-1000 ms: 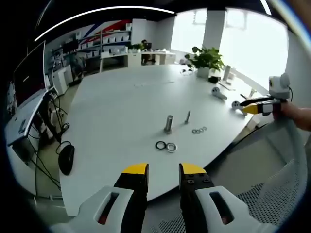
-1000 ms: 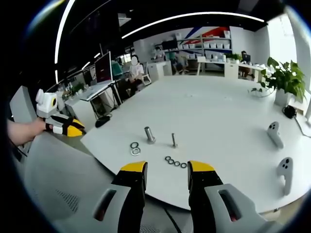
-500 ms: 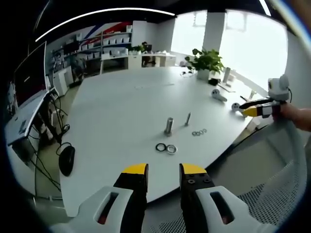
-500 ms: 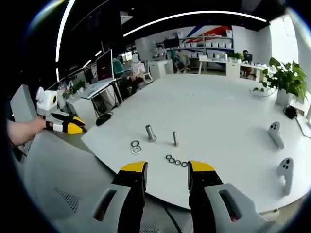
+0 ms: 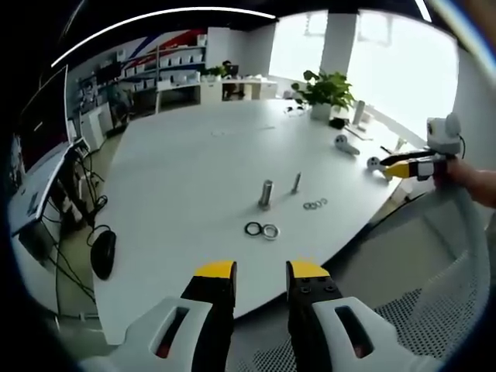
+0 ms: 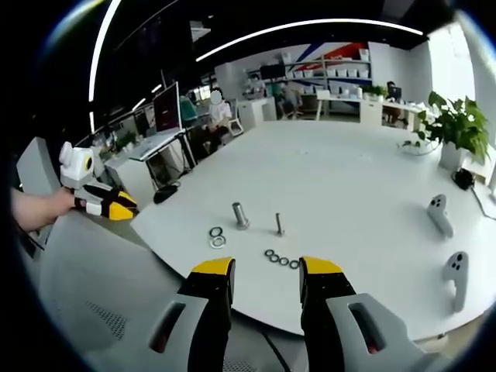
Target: Place the washer onto the threaded stud by aligning its center hole with the stud, sliding it down to the base, and recovering from edge contact or off-axis alignment until the washer reaches the visible bottom stop.
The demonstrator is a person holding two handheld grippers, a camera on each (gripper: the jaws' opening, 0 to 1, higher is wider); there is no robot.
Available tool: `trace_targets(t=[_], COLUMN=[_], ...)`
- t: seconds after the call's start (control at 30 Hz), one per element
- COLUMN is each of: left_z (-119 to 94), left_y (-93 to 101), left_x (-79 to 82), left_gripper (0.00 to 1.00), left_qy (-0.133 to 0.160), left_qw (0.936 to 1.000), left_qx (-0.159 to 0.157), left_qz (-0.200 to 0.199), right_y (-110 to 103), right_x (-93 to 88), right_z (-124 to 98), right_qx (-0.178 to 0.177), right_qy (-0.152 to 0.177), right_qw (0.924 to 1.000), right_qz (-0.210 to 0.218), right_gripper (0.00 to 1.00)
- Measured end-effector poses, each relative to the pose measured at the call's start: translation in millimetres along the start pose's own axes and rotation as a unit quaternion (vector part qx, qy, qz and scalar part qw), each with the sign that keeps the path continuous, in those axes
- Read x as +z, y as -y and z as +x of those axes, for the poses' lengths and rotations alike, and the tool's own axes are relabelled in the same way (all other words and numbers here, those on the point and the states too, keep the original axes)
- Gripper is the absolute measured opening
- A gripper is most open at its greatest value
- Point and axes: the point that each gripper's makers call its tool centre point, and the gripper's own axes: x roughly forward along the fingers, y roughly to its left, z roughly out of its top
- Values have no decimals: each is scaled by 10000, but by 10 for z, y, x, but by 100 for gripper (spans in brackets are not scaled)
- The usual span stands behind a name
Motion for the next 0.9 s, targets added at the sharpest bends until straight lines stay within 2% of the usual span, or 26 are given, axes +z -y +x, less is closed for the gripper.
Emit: trace_targets(t=[0.37,0.5,0.67,0.8,0.9], left_z=[0,-17,-5,-41,-42], left_y=[-3,-39,1,-56,-55], left_x=[-8,34,10,59,63], left_gripper=[23,23,23,23,23], left_qy=[-31,84,19,187,210], left_qw=[10000,9999,10000,9997,9996], left_qx=[19,60,26,135,147], left_qz=[0,-54,14,-92,-105], right_y=[-47,-61,-82,-91,-108], right_x=[-4,-26,-23,-20,-21], right_z=[24,37,33,34,38], right_qx=[108,151,197,220,252], right_qy=[-53,-111,-112,-110,-120], right_qw=[9999,9998,9996,9996,9994], right_qz=[-73,-116,-157,-162,-196], right_gripper=[35,35,35,35,35])
